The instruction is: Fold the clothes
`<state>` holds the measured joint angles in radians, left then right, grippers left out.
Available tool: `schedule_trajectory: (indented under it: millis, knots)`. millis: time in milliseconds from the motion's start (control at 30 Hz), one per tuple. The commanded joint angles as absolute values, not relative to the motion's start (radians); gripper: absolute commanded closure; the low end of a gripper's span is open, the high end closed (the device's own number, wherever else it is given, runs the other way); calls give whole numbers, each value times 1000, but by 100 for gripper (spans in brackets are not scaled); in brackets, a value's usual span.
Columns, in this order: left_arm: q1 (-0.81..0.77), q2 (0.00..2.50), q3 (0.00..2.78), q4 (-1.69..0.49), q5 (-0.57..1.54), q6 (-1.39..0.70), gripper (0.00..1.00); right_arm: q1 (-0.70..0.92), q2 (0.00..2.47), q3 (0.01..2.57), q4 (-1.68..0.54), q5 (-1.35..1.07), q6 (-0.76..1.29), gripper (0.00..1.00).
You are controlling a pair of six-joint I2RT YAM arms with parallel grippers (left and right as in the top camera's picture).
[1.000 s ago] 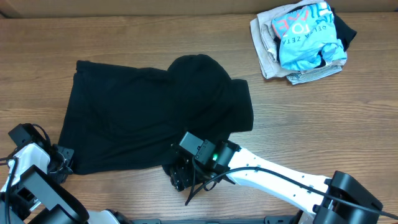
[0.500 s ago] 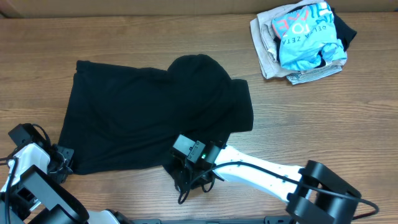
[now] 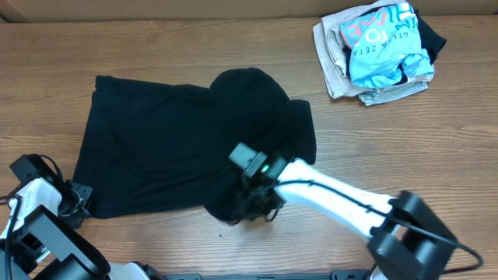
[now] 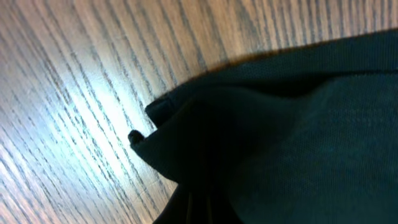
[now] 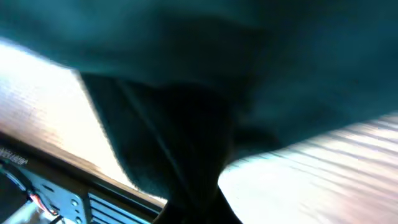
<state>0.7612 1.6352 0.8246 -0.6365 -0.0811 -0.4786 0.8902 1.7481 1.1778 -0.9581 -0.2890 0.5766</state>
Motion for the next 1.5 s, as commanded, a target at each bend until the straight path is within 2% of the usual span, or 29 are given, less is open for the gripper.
schedule_trajectory:
  millis: [0,167,467,1067,1467]
  knots:
    - [765,1678,838,-648,26,-356,96,812,1613,1229,-1020,-238,579,96]
    - [765,1633,935,-746,114,-309,96,692,1459,1229,-1170,-203,575,96]
    - [765,1502,1127,-969,185,-277,96,638,1363,1229,-1274,-165,577,96]
    - [765,1221,1251,-1132,239,-186,96,638,1251,1292,-1262,-128,632,96]
    - [734,1328,1230,-1077,225,-187,96,636,1448,1291,-1075,11,583,96]
